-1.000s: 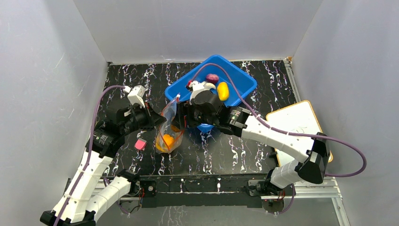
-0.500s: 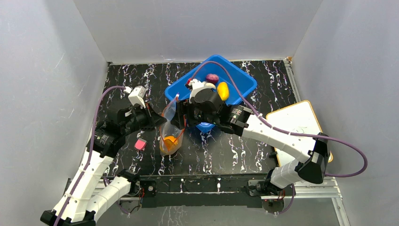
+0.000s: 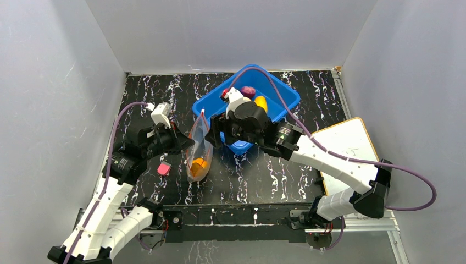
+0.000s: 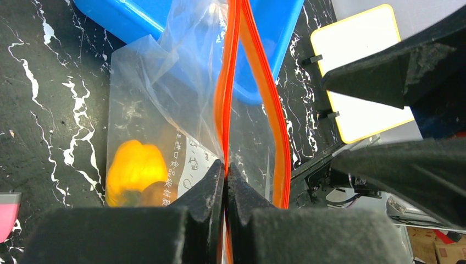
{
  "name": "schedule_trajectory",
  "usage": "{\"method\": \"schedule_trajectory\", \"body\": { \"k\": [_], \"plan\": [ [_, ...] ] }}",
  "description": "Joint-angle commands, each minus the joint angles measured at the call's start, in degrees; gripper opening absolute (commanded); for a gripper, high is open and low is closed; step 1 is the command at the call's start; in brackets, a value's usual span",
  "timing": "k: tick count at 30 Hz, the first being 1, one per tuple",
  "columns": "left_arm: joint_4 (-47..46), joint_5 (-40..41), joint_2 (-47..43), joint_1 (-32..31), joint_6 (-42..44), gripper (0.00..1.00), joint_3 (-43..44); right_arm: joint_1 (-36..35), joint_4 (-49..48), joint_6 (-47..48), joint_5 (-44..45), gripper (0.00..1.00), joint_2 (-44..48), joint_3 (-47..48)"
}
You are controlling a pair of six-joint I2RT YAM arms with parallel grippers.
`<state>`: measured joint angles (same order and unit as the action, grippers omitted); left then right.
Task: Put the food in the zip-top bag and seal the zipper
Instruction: Pick up the fake fruit from the bin.
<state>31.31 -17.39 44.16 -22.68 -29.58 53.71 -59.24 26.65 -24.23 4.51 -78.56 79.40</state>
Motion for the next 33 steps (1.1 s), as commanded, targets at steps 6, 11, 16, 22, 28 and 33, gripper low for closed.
{"method": "schedule_trajectory", "body": {
  "k": [6, 11, 16, 22, 28, 33],
  "plan": [
    [-4.1, -3.2, -3.7, 0.1, 1.4, 0.00, -2.2, 8.1, -3.1, 8.8, 9.8, 0.64, 0.0, 0.5],
    [-3.8, -4.6, -3.7, 0.1, 1.9, 0.00, -3.0, 13.2, -2.3, 12.5, 13.0, 0.64, -4.2, 0.4],
    [-4.0, -5.0, -4.3, 0.2, 2.0, 0.00, -3.4, 17.6, -4.8, 15.1, 15.1, 0.65, -9.1, 1.0],
    [-4.0, -5.2, -5.4, 0.1, 1.9, 0.00, -4.5, 20.9, -6.9, 18.3, 24.1, 0.65, -18.9, 4.3],
    [-4.7, -5.1, -6.3, 0.1, 1.8, 0.00, -5.6, 22.9, -4.4, 20.0, 29.2, 0.72, -29.6, 11.1],
    [-5.6, -6.5, -5.2, 0.1, 1.4, 0.00, -5.5, 24.6, -5.4, 21.6, 31.9, 0.75, -34.8, 13.4]
  ]
}}
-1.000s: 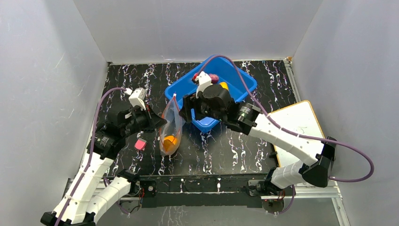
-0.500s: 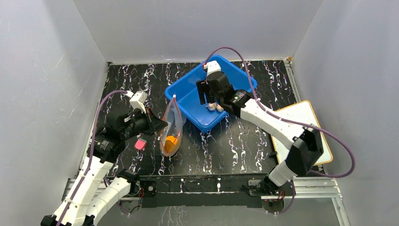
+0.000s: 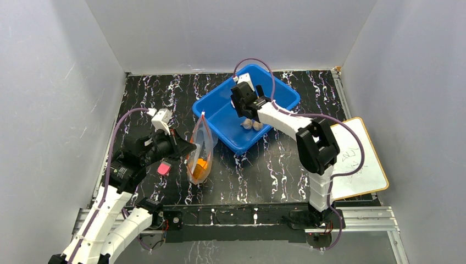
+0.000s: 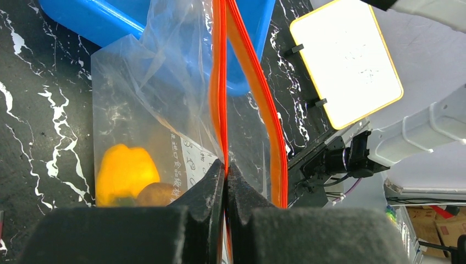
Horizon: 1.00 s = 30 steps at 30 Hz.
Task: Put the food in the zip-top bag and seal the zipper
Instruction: Pick up the fake fruit from the bin.
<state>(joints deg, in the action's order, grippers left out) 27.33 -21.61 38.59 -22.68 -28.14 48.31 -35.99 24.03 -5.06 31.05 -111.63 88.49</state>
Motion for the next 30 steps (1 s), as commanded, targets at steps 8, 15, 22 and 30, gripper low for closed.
{"method": "schedule_trajectory", "body": {
  "k": [8, 15, 22, 30],
  "plan": [
    [-1.9, -2.4, 0.4, 0.1, 0.1, 0.00, -0.8, 4.5, -4.6, 5.8, 6.0, 0.76, -7.9, 8.5],
    [-2.0, -1.6, 0.4, 0.1, 0.0, 0.00, -0.9, 5.5, -3.7, 5.8, 2.7, 0.76, -11.1, 9.4],
    [-0.6, -1.6, 2.0, 0.1, 0.8, 0.00, 1.1, 7.3, -3.7, 6.5, 3.6, 0.77, -13.8, 10.0],
    [-0.6, -1.3, 1.4, 0.1, 0.0, 0.00, 1.2, 9.1, -4.0, 8.6, -0.4, 0.65, -14.4, 10.3]
  ]
}}
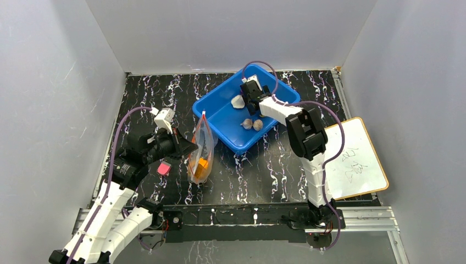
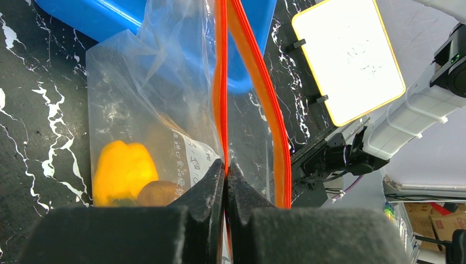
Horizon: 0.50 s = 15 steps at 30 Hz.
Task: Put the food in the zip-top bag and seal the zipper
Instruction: Pick up the fake fruit from the bin.
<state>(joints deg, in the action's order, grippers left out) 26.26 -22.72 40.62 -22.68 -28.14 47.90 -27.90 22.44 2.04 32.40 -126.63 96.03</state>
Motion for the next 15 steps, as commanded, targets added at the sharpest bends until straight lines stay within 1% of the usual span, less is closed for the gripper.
{"method": "schedule_trajectory", "body": {
  "k": [1, 3, 6, 10, 15],
  "plan": [
    [0.5, -0.1, -0.6, 0.1, 0.0, 0.00, 1.8, 1.1, -2.5, 1.7, -2.3, 0.62, 0.8, 2.8],
    [0.5, -0.1, -0.5, 0.1, -0.2, 0.00, 2.3, 1.1, -2.8, 2.1, -3.5, 0.57, 1.3, 2.8],
    [0.5, -0.5, -0.4, 0.1, -0.4, 0.00, 3.0, 1.1, -1.2, 2.5, -5.0, 0.54, 1.9, 3.9],
    [1.8, -0.1, -0.2, 0.1, 0.2, 0.00, 4.1, 1.2, 0.1, 1.2, -7.0, 0.46, 4.9, 3.6],
    [2.9, 0.0, 0.1, 0.1, 0.0, 0.00, 5.0, 1.1, -2.1, 0.5, -8.8, 0.44, 10.6, 0.0]
  ]
}}
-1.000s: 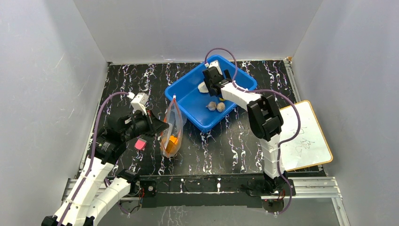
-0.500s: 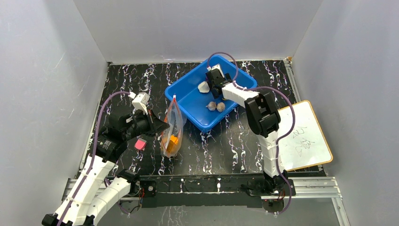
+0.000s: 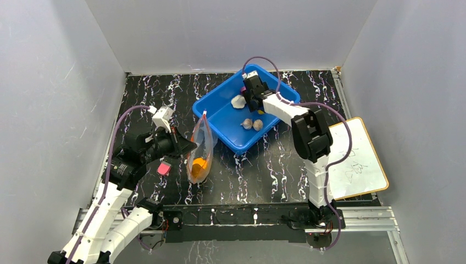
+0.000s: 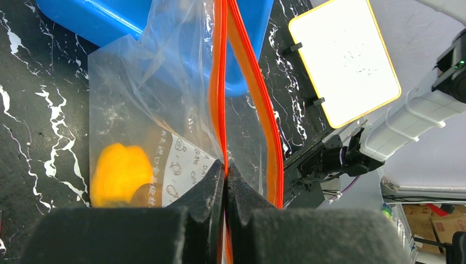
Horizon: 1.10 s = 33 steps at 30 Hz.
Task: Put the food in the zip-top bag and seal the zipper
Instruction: Pick up the fake fruit from the bin, then place the fake fruit in the zipper food storage bag.
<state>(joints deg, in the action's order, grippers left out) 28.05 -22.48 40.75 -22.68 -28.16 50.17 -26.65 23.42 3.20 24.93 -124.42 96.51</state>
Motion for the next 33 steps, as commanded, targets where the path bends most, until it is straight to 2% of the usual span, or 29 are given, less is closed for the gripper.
{"method": "schedule_trajectory", "body": {
  "k": [1, 6, 10, 23, 33],
  "plan": [
    [1.1, -0.2, -0.1, 0.1, -0.1, 0.00, 2.9, -0.1, -2.7, -1.1, -1.5, 0.44, 9.4, -0.6],
    [0.4, -0.5, -0.6, 0.1, -1.1, 0.00, 3.1, -0.2, -1.2, -4.2, -3.7, 0.44, 14.6, -2.1],
    [0.1, -1.3, -0.6, 0.1, -1.9, 0.00, 3.4, -0.1, 1.5, -7.0, -9.3, 0.44, 19.2, -2.8],
    [-2.6, -2.0, 0.4, 0.0, -3.7, 0.00, 3.3, -0.8, -2.1, -19.5, -25.9, 0.43, 39.5, -15.5],
    [-2.4, 1.3, 2.0, 0.1, -1.8, 0.00, 5.0, -7.4, -2.4, -31.9, -30.9, 0.45, 46.4, -19.0]
  ]
}}
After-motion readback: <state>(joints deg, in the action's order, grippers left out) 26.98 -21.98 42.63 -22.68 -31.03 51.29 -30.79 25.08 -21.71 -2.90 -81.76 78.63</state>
